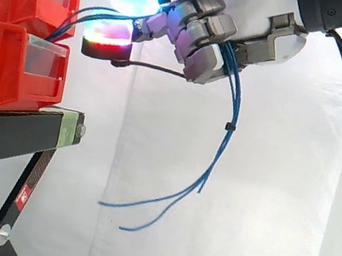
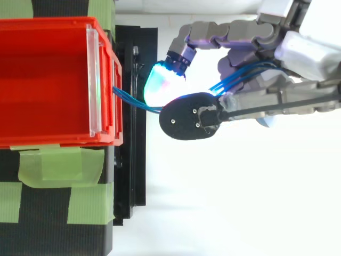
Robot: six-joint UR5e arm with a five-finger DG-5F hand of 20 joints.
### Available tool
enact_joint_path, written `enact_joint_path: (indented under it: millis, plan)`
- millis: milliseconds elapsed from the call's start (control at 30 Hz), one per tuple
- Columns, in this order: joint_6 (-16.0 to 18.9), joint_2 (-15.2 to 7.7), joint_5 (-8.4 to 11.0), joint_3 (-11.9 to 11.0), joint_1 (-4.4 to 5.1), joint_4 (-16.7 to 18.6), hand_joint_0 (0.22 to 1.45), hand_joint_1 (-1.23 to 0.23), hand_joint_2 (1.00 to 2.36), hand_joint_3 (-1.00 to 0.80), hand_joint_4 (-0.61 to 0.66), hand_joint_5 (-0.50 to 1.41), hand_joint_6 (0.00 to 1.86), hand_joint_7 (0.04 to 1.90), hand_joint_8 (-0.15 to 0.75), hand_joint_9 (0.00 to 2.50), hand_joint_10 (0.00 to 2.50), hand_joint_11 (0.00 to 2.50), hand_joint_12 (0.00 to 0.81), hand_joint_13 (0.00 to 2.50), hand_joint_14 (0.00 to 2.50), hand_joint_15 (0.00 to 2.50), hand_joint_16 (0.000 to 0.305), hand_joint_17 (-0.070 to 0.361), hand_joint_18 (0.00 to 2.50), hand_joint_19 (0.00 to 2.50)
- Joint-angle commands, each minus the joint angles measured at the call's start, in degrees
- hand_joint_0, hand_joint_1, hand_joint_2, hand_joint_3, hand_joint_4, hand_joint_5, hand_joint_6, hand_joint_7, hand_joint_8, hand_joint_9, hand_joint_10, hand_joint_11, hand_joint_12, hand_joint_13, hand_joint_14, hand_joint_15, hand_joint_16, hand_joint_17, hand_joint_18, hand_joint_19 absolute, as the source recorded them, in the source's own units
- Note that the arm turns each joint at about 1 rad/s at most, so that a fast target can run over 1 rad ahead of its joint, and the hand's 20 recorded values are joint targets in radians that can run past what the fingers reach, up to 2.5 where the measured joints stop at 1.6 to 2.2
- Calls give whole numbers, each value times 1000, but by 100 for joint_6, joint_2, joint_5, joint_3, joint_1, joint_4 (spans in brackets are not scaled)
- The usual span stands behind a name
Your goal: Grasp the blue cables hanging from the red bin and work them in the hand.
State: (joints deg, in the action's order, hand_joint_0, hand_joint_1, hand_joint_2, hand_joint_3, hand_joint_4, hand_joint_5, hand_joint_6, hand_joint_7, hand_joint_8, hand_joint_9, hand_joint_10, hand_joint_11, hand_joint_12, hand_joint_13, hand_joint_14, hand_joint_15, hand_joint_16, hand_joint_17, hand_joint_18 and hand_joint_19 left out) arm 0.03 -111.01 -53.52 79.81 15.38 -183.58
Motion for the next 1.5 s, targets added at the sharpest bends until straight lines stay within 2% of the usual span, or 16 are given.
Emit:
enact_joint_path:
  millis: [0,33,100,133,233,300,333,433,667,733,800,900,1267,1300,1333,1467]
  plan:
    - [6,0,-80,0,0,-20,1152,-646,1012,-96,236,250,2,1239,511,782,2500,2500,522,833,2500,1889,60,134,1199,1374]
    - [6,0,-97,0,0,-20,1168,-643,1056,173,235,297,0,1262,511,782,2500,2500,522,833,2500,1889,60,134,1199,1374]
    - [6,0,-97,0,0,-20,1131,-637,1120,166,236,320,0,1285,511,782,2500,2500,522,833,2500,1889,60,134,1199,1374]
    - [6,0,-97,0,0,-28,1125,-651,1004,93,242,303,0,1279,511,782,2500,2500,522,833,2500,1889,60,134,1199,1374]
    - [6,0,-89,0,0,-28,1092,-650,1017,-278,231,270,2,1255,511,782,2500,2500,522,833,2500,1889,60,134,1199,1374]
    - [6,0,-89,0,0,-55,1122,-646,1017,-142,236,270,3,1246,511,782,2500,2500,522,833,2500,1889,60,134,1199,1374]
    - [6,0,-89,0,0,-63,1154,-649,1005,81,242,284,3,1244,511,782,2500,2500,522,833,2500,1889,60,134,1199,1374]
    - [6,0,-106,0,0,-143,1166,-648,1014,169,238,314,2,1264,511,782,2500,2500,522,833,2500,1889,60,134,1199,1374]
    - [-20,0,-247,0,0,-204,1021,-644,1019,-445,242,273,2,1268,511,782,2500,2500,522,833,2500,1889,60,134,1199,1374]
    - [-29,0,-247,0,0,-213,1072,-636,1021,-285,247,279,2,1263,511,782,2500,2500,522,833,2500,1889,60,134,1199,1374]
    - [-55,0,-229,0,0,-213,1120,-648,1007,150,241,309,44,1272,511,782,2500,2500,522,833,2500,1889,60,134,1199,1374]
    - [-64,0,-229,0,-18,-222,1072,-637,1158,268,250,295,182,1230,511,782,2500,2500,522,833,2500,1889,60,134,1199,1374]
    - [-64,0,-229,0,-35,-222,974,-681,1241,119,274,270,246,1185,511,782,2500,2500,522,833,2500,1889,60,134,1199,1374]
    - [-64,0,-229,0,-35,-222,999,-693,1152,102,274,270,243,1193,511,782,2500,2500,522,833,2500,1889,60,134,1199,1374]
    - [-64,0,-229,0,-44,-230,1015,-716,1007,-35,271,270,215,1214,511,782,2500,2500,522,833,2500,1889,60,134,1199,1374]
    - [-91,0,-220,0,-62,-239,910,-673,1017,-421,245,265,99,1277,511,782,2500,2500,522,833,2500,1889,60,134,1199,1374]
